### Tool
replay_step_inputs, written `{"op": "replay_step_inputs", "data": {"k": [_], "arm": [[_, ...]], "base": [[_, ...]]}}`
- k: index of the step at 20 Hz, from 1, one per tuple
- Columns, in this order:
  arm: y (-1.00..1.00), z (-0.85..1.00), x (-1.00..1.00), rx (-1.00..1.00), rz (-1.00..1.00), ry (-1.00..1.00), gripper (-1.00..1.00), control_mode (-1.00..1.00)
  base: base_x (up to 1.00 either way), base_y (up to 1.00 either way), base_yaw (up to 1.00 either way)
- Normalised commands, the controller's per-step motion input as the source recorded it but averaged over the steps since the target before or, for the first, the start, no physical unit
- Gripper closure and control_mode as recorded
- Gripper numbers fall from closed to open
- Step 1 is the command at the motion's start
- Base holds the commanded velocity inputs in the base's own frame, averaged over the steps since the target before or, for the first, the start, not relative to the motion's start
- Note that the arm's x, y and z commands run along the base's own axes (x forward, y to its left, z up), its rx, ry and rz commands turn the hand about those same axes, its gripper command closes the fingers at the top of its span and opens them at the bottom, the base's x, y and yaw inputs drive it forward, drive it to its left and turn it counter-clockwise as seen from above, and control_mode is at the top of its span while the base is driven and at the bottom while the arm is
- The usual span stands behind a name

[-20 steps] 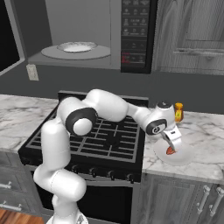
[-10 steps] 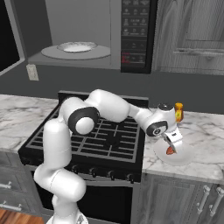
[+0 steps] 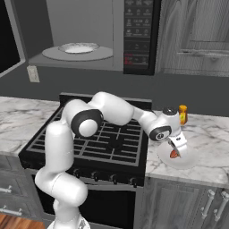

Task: Pick the sweet potato from the counter and place it in the microwave. Then turn on the microwave.

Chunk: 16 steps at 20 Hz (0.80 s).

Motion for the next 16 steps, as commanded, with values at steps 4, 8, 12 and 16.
{"op": "replay_step_inputs", "data": {"k": [4,8,12,16], "arm": [[-0.05,-0.03,0.01,0.0,0.01,-0.03,-1.0,-1.0],[-0.04,-0.03,0.0,0.0,0.0,-0.02,-1.0,-1.0],[-0.01,-0.05,0.0,0.0,0.0,-0.02,-1.0,-1.0],[0.0,-0.03,0.0,0.0,0.0,-0.03,-1.0,-1.0]], "base": [[0.0,0.0,0.0],[0.0,0.0,0.0],[0.0,0.0,0.0],[0.0,0.0,0.0]]}}
